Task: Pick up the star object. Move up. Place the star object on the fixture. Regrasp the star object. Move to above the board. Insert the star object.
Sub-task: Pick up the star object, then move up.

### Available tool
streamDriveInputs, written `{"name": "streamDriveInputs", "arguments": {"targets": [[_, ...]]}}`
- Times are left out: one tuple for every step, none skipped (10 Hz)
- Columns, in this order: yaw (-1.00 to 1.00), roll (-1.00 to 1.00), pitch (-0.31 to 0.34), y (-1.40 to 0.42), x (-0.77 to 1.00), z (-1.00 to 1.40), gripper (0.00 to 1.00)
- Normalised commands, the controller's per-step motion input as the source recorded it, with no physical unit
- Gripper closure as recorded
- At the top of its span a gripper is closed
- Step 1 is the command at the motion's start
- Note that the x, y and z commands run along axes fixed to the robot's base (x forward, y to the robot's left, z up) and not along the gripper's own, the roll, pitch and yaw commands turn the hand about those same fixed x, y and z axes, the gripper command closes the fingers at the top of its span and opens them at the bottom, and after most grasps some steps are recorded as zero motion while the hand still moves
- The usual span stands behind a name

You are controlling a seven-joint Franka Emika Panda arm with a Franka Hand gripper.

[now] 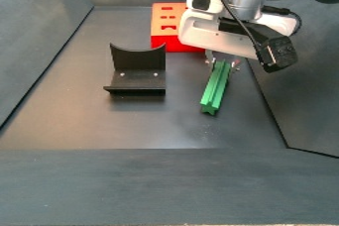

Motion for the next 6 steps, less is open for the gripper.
{"name": "streamDriveInputs", "arguments": {"targets": [[0.00, 0.00, 0.000, 0.00, 0.00, 0.00, 1.00], [0.00, 0.00, 0.000, 0.00, 0.00, 0.00, 1.00], [0.00, 0.00, 0.000, 0.00, 0.00, 0.00, 1.00], [0.00, 0.00, 0.000, 0.00, 0.00, 0.83, 1.00], [0.00, 0.00, -0.011, 0.00, 0.02, 0.85, 1.00], [0.00, 0.00, 0.020, 0.00, 0.00, 0.77, 1.00]]}}
